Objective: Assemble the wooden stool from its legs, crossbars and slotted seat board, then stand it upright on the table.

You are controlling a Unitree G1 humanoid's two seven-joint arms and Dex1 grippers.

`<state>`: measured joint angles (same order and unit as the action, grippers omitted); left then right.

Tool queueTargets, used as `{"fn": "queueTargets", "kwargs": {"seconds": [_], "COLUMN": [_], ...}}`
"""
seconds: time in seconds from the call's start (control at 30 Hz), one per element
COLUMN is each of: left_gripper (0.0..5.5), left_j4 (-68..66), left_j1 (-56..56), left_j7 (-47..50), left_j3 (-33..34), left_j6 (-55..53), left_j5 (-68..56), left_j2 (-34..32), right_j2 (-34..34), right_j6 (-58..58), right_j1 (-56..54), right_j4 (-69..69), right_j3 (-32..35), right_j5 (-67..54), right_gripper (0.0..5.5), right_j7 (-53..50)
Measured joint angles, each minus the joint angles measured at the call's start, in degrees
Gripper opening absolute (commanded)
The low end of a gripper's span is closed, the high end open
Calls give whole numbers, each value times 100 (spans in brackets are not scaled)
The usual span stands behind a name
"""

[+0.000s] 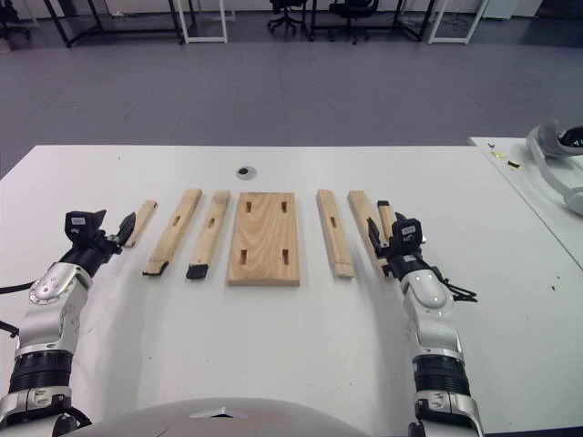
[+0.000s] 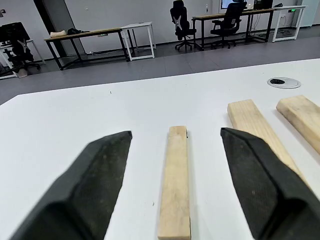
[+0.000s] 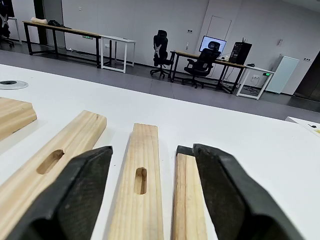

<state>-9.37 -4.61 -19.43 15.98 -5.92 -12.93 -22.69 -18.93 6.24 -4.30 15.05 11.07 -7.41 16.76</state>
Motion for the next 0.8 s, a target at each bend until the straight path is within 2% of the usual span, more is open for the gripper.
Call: {"fn": "queueTargets", "kwargs": {"seconds": [0.17,0.37,0.57,0.8], "left_gripper": [327,230,133,128], "left_j4": [-621,-1721,-1713,-1621], "left_j1": [-150,-567,-570,-553], "left_j7": [-151,-485,-655,-717], "left_j3": [-75,-184,-334,-188], "left_j6": [-273,-643,-624,-450], "left_j5": [45,44,88,-80], "left_j2": [-233,-418,-470,-431], "right_j2": [3,44,98,158], "right_j6": [94,138,149,-1], "right_j1": [-40,-157,-180,-244], "right_j4": [82,155,203,128], "right_j3": [-10,-40,-68,-135], "right_j5": [24,45,55,-25], "right_gripper": [302,302,302,302], "right_j7": [-13,-20,-32,9]}}
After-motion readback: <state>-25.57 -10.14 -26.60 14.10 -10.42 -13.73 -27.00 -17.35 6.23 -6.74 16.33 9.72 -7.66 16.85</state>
